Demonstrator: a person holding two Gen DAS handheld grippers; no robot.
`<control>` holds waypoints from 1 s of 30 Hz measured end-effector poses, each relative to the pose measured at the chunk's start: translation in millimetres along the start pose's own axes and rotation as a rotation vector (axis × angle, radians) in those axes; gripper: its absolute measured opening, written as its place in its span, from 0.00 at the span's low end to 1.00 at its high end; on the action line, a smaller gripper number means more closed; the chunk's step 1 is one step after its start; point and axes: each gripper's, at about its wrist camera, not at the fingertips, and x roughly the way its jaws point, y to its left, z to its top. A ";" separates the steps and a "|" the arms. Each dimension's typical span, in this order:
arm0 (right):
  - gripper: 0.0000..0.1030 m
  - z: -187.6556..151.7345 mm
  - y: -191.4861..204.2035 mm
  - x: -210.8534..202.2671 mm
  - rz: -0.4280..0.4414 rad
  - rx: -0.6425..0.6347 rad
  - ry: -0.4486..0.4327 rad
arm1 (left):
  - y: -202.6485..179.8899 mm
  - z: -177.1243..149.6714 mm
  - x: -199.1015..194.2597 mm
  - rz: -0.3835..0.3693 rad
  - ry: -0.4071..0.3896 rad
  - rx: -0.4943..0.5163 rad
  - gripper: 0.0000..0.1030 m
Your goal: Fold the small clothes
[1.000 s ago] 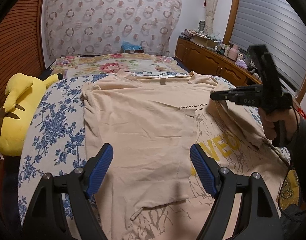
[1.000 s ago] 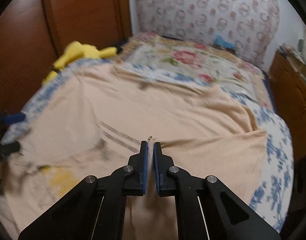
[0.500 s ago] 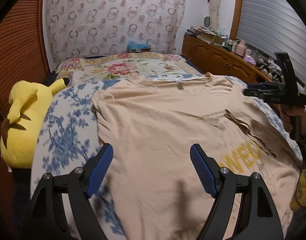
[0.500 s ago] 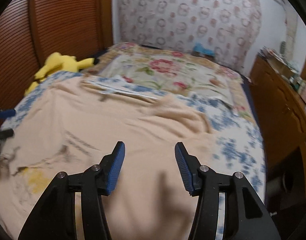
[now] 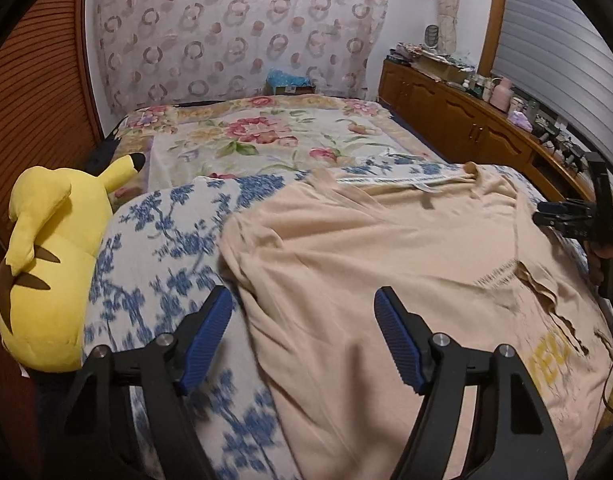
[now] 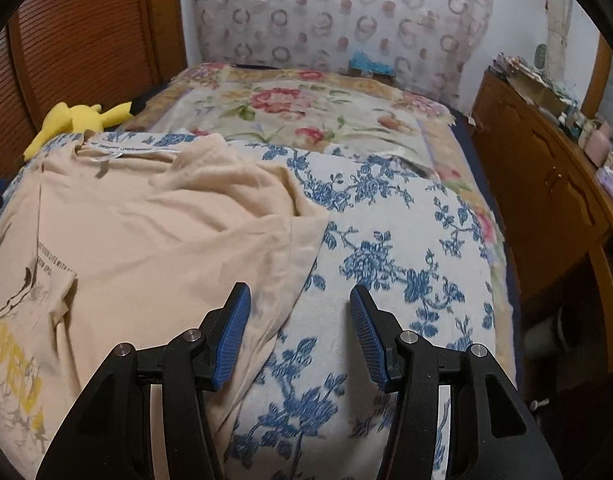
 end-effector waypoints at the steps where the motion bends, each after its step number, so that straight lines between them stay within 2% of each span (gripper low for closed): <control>1: 0.51 1.5 -1.8 1.5 0.002 0.001 0.000 | 3.2 3.2 4.0 0.004 0.005 -0.002 0.71; 10: 0.52 13.9 -4.7 13.2 0.053 -0.004 -0.012 | 24.2 16.8 35.6 0.019 0.054 -0.027 0.62; 24: 0.53 15.5 -3.1 17.1 0.056 -0.001 -0.023 | 32.6 21.1 48.2 0.014 0.068 -0.047 0.61; 26: 0.53 15.5 -3.2 17.1 0.056 0.000 -0.023 | 31.6 20.5 47.6 0.007 0.063 -0.042 0.51; 27: 0.54 15.6 -3.1 17.0 0.056 0.000 -0.023 | 31.8 20.9 47.4 0.002 0.063 -0.042 0.42; 28: 0.54 15.3 -2.9 17.3 0.055 0.000 -0.023 | 32.4 21.3 47.0 -0.012 0.063 -0.048 0.29; 30: 0.54 15.7 -3.9 16.7 0.055 -0.001 -0.023 | 32.4 21.7 47.1 -0.026 0.070 -0.051 0.18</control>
